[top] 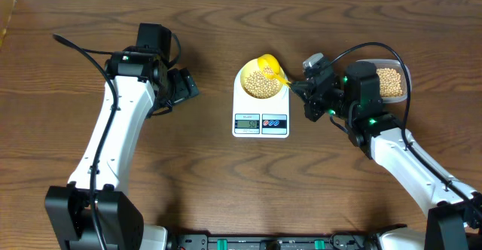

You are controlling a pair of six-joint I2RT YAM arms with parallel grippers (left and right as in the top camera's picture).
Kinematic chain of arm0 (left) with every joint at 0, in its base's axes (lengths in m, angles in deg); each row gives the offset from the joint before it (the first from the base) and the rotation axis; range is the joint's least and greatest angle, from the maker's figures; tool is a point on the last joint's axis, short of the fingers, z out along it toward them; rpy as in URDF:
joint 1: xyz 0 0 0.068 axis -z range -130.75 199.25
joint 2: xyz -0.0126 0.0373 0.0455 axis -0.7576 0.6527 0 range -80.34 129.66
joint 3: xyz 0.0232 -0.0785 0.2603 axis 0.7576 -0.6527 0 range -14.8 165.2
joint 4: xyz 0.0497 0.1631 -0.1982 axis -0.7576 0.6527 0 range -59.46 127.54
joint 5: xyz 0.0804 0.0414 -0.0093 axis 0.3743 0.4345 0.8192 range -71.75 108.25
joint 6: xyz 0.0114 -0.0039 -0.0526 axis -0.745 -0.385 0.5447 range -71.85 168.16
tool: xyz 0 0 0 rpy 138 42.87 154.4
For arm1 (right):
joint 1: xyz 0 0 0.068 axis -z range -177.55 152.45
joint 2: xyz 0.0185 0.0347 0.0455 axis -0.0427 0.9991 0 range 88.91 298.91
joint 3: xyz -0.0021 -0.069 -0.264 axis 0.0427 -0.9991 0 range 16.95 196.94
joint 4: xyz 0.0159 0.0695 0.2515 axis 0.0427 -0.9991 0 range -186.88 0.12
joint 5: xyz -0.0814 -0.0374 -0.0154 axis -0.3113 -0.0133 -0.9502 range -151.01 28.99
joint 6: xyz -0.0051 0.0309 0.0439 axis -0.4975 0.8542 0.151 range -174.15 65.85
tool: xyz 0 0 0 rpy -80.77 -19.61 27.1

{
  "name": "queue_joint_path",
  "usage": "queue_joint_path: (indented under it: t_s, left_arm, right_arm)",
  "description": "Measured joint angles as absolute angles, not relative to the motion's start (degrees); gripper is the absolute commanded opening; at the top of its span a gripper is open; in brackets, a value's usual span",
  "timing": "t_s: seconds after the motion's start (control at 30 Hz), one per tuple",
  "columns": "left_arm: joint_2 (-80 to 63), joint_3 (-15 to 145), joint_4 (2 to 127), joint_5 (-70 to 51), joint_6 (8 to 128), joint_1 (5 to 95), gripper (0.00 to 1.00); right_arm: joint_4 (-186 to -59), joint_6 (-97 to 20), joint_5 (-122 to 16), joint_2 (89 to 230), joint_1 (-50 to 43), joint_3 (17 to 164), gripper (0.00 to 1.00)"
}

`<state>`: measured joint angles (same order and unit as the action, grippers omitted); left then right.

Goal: Scoop item into bowl and weigh 50g on scale
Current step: 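Hold the scoop above the bowl while the scale reading settles, then carry the yellow scoop right back to the soybean tub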

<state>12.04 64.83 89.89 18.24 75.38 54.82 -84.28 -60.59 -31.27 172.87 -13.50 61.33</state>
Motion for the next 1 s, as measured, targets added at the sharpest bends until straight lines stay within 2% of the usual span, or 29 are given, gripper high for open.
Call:
queue_joint_path:
  t_s: [0.2, 0.63, 1.0]
  left_arm:
    - [12.0, 64.8, 89.9, 18.2, 75.4, 54.8, 0.98]
    - [12.0, 64.8, 89.9, 18.2, 75.4, 54.8, 0.98]
    - [12.0, 64.8, 89.9, 18.2, 75.4, 54.8, 0.98]
  right_arm:
    - [-83.4, -55.8, -31.3, 172.9, -13.5, 61.3, 0.01]
    - [-75.2, -37.8, -31.0, 172.9, -13.1, 61.3, 0.01]
    - [-75.9, -25.2, -31.2, 169.7, -5.0, 61.3, 0.01]
